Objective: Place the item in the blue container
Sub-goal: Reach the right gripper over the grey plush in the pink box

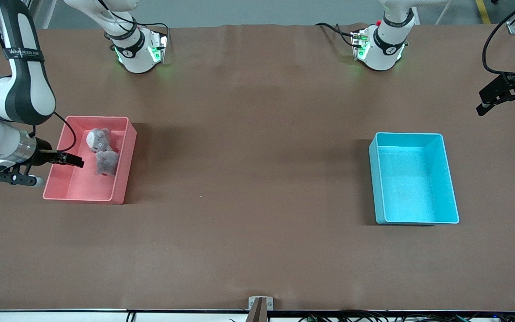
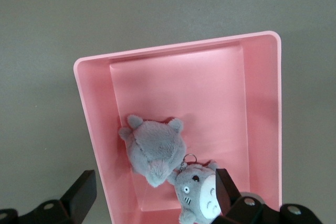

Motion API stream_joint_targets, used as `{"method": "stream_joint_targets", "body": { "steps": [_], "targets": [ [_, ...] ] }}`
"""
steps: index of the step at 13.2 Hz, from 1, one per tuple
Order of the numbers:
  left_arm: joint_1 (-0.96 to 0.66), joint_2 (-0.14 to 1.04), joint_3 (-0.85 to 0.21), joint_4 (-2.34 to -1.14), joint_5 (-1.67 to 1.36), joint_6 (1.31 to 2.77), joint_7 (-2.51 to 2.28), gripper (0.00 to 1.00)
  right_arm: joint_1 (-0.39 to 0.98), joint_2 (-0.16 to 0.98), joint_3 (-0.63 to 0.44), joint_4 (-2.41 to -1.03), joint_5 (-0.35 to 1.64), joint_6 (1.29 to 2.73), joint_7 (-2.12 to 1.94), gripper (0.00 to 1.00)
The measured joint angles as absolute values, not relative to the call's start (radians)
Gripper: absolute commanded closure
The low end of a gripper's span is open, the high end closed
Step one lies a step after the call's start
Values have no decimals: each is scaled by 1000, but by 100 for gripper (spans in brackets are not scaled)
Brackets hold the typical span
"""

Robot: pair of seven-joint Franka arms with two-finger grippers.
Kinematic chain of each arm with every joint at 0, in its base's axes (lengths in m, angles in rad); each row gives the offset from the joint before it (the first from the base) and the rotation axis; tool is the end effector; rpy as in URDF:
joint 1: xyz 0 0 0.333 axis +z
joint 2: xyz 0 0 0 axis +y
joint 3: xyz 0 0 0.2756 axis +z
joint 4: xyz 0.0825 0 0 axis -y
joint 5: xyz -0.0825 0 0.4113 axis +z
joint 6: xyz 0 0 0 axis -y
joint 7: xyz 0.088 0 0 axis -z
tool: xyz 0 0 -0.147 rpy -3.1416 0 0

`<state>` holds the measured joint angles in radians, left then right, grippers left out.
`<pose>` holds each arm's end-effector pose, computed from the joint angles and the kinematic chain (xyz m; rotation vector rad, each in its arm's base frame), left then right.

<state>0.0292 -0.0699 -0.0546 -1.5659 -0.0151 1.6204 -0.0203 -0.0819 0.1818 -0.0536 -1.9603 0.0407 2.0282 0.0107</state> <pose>0.5724 -0.0176 0.5917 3.1214 -0.0084 0.1938 0.5874 -0.0763 0.2803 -3.0933 0.2572 0.1736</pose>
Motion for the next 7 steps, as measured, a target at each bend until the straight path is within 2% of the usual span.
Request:
{"method": "stream_joint_targets", "body": {
  "steps": [7],
  "targets": [
    [29,-70,-55,-1566,-15,1620,-20,0,-82,182,-54,-1998,41,2039,13,0]
  ]
}}
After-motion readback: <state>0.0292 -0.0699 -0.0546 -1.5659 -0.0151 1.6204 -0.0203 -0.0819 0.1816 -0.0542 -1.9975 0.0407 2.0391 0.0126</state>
